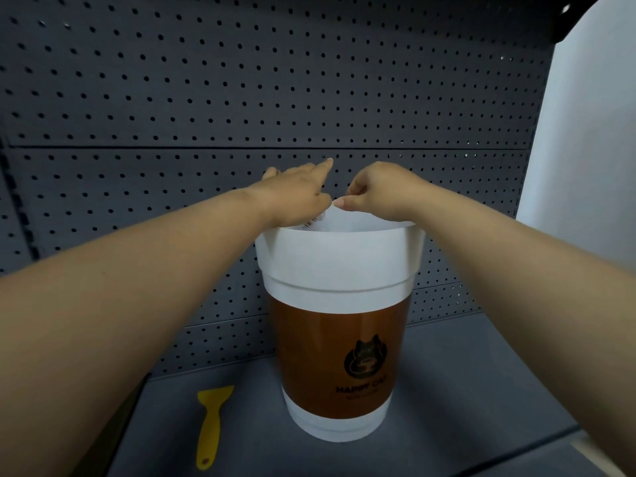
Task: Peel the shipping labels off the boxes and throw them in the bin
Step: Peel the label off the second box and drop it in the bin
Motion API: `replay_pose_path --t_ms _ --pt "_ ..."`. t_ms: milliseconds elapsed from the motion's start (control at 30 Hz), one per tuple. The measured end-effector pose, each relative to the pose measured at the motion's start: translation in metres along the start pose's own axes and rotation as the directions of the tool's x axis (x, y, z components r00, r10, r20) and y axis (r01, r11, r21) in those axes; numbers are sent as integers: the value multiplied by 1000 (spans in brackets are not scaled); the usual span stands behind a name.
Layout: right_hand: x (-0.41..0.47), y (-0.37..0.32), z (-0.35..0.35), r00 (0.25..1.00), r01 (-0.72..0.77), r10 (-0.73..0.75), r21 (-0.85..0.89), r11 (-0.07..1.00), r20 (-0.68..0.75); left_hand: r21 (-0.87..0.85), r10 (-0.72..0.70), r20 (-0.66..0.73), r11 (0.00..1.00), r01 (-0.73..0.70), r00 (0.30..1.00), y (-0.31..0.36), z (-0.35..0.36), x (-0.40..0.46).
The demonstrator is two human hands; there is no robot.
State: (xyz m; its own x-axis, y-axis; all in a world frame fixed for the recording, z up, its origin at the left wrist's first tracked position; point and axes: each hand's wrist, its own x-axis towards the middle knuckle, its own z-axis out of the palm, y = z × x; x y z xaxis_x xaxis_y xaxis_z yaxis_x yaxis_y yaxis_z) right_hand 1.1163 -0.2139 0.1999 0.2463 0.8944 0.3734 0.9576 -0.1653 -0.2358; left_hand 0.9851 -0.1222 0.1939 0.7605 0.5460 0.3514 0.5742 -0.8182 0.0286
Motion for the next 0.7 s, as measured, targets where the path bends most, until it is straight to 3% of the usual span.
replay_pose_path --t_ms 400,700 --pt "11 -15 6 993 -109 107 62 992 47 -174 50 -9 983 -50 999 -2 1 0" --pt "11 -13 5 997 -60 58 -38 997 -57 -223 59 13 973 -55 998 -10 1 0"
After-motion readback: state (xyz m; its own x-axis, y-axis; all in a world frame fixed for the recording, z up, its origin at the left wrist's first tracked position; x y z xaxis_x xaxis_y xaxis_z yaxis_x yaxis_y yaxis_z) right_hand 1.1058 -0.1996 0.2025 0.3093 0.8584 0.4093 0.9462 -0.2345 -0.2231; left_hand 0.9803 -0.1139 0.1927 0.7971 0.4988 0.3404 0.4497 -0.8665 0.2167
